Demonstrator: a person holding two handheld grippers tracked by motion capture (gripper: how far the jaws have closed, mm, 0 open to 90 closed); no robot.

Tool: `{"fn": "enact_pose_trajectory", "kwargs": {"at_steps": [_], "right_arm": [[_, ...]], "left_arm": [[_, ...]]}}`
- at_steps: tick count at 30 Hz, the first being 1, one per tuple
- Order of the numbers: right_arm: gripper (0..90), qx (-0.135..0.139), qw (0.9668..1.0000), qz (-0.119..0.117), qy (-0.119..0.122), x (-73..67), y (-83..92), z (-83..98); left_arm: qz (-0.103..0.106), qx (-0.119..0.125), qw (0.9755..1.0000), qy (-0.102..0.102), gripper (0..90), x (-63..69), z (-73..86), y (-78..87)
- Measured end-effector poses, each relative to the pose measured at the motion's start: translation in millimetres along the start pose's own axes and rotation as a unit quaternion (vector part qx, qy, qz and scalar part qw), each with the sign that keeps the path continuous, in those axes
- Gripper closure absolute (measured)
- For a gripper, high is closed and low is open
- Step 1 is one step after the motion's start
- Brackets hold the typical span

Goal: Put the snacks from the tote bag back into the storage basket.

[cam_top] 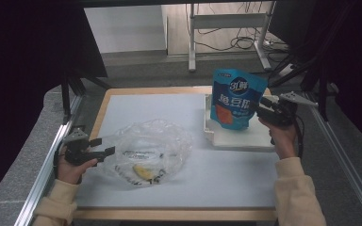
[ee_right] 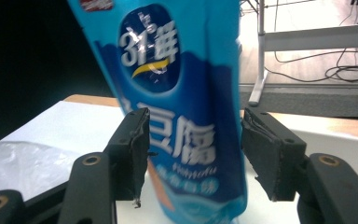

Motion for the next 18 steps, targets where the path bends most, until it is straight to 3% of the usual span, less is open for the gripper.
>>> {"fn": "enact_pose_trajectory", "kwargs": {"at_steps": [8,14,18], "right_arm": [[41.7,-0.014,0.9996,-0.020,0.010,-19.1,18.4,13.2],[41.1,-0.028,0.9981,-0.052,0.016,-45.3,28.0,30.2],[40.8,-0.051,0.9952,-0.078,0.030,-66.2,31.4,50.6]], "left_arm": [[0.000,0.001,1.0000,-0.002,22.1,1.1,-1.0,0.6],[0.000,0.002,1.0000,-0.004,22.2,1.5,-1.2,1.0],[0.002,0.004,1.0000,-0.006,22.1,2.3,-1.4,1.0]]}}
Point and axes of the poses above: each handheld gripper's, and its own axes: y roughly backward along the jaws, z roughly out of its underside, x roughly to its right, the point moved 8 cm from there along -y, roughly forward along the jaws, and after that the axes turned 15 degrees about x, right-handed, at the moved point
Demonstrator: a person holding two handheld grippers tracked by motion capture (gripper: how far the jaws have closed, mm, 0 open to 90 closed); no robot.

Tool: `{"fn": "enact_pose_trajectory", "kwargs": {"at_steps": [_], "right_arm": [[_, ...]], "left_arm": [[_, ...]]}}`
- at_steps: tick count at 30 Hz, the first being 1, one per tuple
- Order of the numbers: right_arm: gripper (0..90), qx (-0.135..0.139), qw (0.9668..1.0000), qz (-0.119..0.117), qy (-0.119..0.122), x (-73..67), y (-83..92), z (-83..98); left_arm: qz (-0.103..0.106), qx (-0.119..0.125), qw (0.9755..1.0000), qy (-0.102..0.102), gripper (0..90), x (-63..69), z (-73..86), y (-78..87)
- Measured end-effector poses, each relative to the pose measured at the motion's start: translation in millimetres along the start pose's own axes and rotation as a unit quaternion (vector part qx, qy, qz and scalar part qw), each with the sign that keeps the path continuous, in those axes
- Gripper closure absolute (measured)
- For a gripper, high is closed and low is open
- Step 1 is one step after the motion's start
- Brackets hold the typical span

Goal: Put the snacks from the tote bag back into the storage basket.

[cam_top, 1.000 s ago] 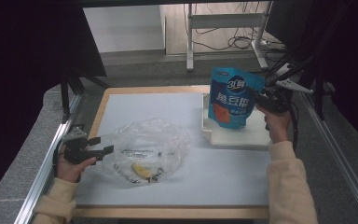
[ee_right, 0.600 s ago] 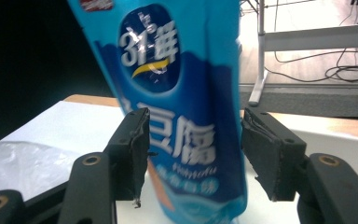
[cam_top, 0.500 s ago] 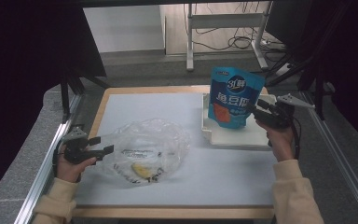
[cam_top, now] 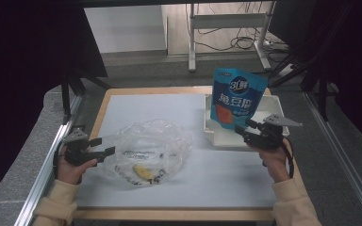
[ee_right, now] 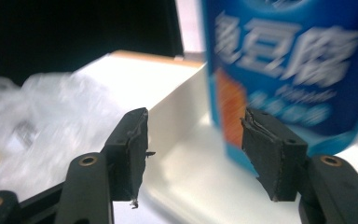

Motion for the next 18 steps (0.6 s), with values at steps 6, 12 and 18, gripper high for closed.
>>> {"fn": "enact_pose_trajectory", "kwargs": {"at_steps": [6,12,18], "right_arm": [[40.6,-0.018,0.9993,-0.032,-0.010,-25.9,-6.0,25.7],[40.4,-0.035,0.9983,-0.046,-0.004,-41.2,-11.2,47.5],[40.2,-0.050,0.9968,-0.062,0.001,-54.8,-14.8,63.9]], "left_arm": [[0.001,-0.001,1.0000,-0.002,22.0,1.6,0.7,-1.2],[0.001,0.000,1.0000,-0.003,21.8,1.3,0.9,-1.4],[0.000,0.001,1.0000,-0.004,21.7,2.0,0.2,-1.1]]}}
Point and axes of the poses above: each handheld gripper's, and its own axes: y roughly backward along the jaws, z roughly out of its underside, x roughly to its right, the point moved 8 cm from there along -y, roughly forward along the jaws, and after that the axes turned 15 degrees about x, right-handed, at the moved point
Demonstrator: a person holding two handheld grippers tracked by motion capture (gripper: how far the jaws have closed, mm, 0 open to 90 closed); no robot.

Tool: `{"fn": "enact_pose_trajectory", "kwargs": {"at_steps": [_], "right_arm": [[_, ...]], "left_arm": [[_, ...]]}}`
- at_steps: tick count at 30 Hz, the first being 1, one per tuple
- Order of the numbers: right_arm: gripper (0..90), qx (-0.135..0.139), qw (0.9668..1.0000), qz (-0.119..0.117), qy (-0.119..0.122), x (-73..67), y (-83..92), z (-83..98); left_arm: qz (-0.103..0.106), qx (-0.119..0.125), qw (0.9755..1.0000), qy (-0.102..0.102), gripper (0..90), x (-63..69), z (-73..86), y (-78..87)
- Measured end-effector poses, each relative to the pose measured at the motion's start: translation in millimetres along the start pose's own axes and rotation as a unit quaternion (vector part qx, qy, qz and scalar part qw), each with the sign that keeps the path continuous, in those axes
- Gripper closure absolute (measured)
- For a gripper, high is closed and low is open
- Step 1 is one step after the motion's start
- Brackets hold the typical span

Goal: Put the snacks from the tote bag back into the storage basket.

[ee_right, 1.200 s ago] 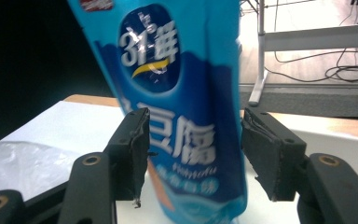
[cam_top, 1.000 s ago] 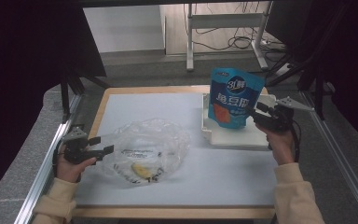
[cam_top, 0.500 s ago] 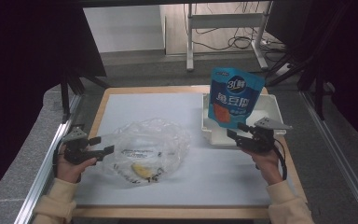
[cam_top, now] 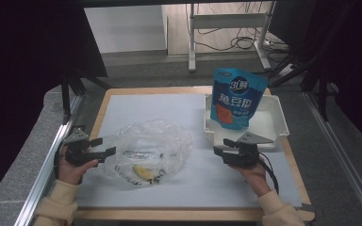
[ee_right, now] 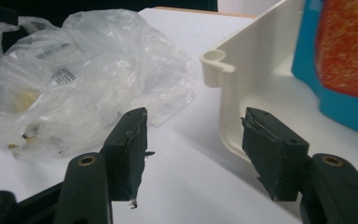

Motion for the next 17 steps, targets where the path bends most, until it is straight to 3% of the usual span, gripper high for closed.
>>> {"fn": "enact_pose_trajectory", "kwargs": {"at_steps": [6,17], "right_arm": [[40.2,-0.005,1.0000,-0.002,0.006,-3.6,-2.1,3.4],[39.7,0.011,0.9999,0.002,0.000,0.1,4.9,0.3]], "left_arm": [[-0.001,0.001,1.0000,-0.002,21.7,0.1,0.1,-0.3],[-0.004,0.006,1.0000,-0.003,21.2,-0.8,-2.0,1.3]]}}
Point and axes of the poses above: each handheld gripper's, and its own axes: y roughly backward along the jaws, z roughly out of its underside, x roughly to its right, the point moved 8 cm from there along -y, roughly forward along the jaws, and after that the axes turned 15 degrees about x, right-handed, at the moved point
